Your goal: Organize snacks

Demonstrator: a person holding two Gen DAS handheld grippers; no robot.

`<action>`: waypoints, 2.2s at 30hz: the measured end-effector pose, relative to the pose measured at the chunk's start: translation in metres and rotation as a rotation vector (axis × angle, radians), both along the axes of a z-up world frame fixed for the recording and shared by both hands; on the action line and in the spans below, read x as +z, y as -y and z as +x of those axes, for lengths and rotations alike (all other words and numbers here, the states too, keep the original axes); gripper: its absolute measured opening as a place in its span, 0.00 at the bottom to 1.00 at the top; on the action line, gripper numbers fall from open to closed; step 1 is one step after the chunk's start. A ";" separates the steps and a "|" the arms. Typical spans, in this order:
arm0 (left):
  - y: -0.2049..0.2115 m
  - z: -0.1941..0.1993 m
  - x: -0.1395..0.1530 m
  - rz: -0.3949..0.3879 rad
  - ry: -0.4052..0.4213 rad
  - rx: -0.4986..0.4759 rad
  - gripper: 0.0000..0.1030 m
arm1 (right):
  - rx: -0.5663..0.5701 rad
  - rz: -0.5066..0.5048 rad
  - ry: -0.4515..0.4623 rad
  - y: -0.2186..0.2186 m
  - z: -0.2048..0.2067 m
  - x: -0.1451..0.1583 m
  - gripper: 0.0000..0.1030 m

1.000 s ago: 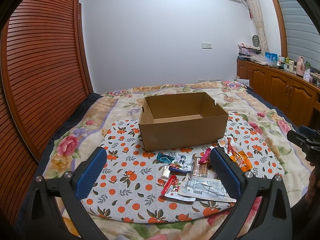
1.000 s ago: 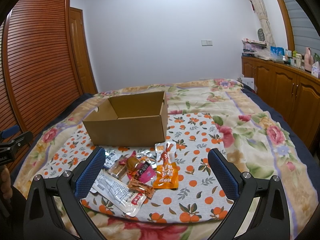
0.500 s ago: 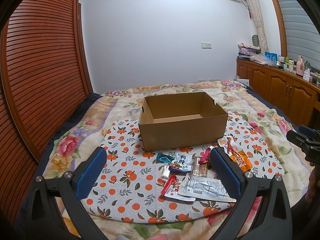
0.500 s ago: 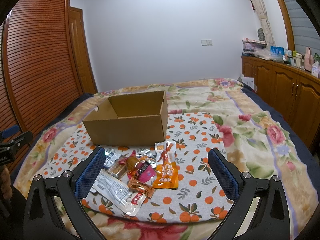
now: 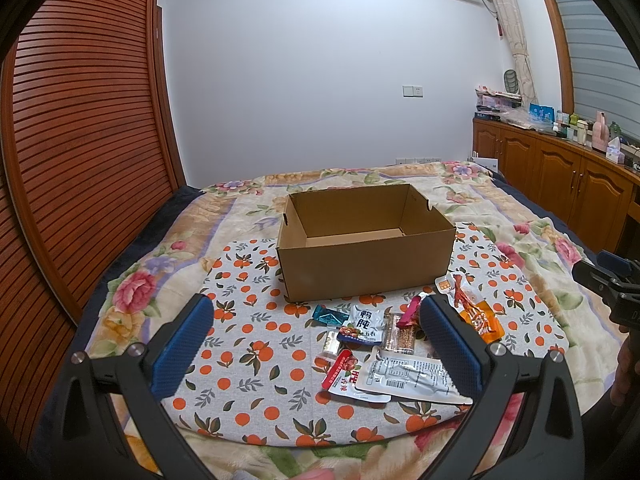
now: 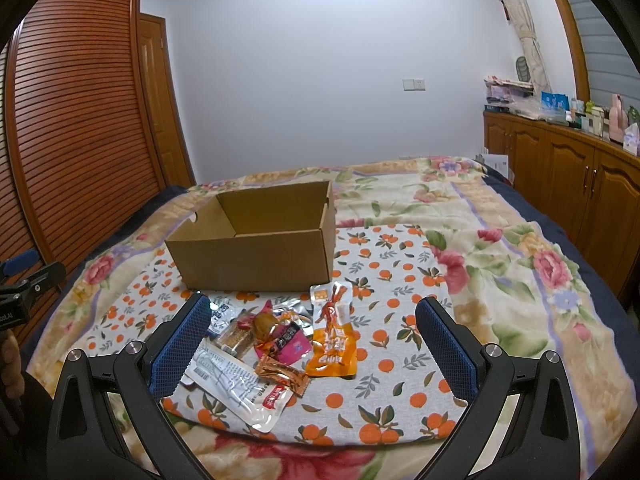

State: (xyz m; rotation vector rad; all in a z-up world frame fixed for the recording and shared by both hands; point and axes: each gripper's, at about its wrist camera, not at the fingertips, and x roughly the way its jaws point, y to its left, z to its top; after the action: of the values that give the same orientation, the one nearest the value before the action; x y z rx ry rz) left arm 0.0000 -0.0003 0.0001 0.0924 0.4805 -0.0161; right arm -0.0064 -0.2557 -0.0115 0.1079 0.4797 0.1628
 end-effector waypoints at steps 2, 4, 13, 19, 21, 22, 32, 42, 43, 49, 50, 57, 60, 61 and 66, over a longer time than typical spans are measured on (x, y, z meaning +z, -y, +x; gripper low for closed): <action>0.000 0.000 0.000 0.001 -0.001 0.000 1.00 | -0.001 0.000 0.000 0.001 0.000 -0.001 1.00; 0.002 -0.002 -0.002 0.001 -0.005 -0.001 1.00 | -0.001 0.000 -0.001 0.003 0.001 -0.003 1.00; 0.011 0.014 -0.011 0.002 -0.058 -0.040 1.00 | 0.006 -0.005 -0.029 -0.006 0.012 -0.008 1.00; 0.015 0.033 -0.020 0.003 -0.117 -0.061 1.00 | -0.010 0.004 -0.065 0.007 0.034 -0.018 1.00; 0.011 0.041 -0.025 -0.013 -0.141 -0.060 1.00 | -0.014 0.000 -0.077 0.009 0.042 -0.021 1.00; 0.010 0.044 -0.026 -0.022 -0.149 -0.060 1.00 | -0.014 -0.001 -0.084 0.011 0.046 -0.023 1.00; -0.005 0.092 -0.052 -0.109 -0.280 -0.087 0.99 | 0.022 0.011 -0.194 0.020 0.092 -0.049 1.00; 0.013 0.145 -0.084 -0.079 -0.388 -0.188 0.91 | 0.097 0.006 -0.301 0.016 0.134 -0.083 0.94; 0.015 0.150 -0.088 -0.076 -0.400 -0.196 0.91 | 0.104 0.005 -0.315 0.014 0.139 -0.086 0.93; 0.025 0.182 -0.116 -0.053 -0.475 -0.253 0.75 | 0.141 -0.005 -0.390 0.005 0.162 -0.108 0.90; 0.026 0.187 -0.121 -0.050 -0.489 -0.260 0.69 | 0.142 -0.002 -0.398 0.005 0.165 -0.111 0.90; 0.029 0.223 -0.157 -0.048 -0.592 -0.277 0.64 | 0.148 0.024 -0.462 0.007 0.185 -0.131 0.90; 0.034 0.229 -0.167 -0.028 -0.613 -0.289 0.64 | 0.156 0.031 -0.478 0.006 0.191 -0.137 0.88; 0.035 0.231 -0.169 -0.020 -0.618 -0.296 0.64 | 0.157 0.033 -0.481 0.006 0.193 -0.138 0.88; 0.047 0.235 -0.186 0.058 -0.660 -0.330 0.58 | 0.167 0.039 -0.493 0.004 0.203 -0.145 0.87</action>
State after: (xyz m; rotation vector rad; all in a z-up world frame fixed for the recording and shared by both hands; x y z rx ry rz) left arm 0.2350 -0.0470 -0.1858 0.2251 1.1210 -0.3657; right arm 0.1969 -0.2596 -0.1561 0.1473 0.9784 0.3119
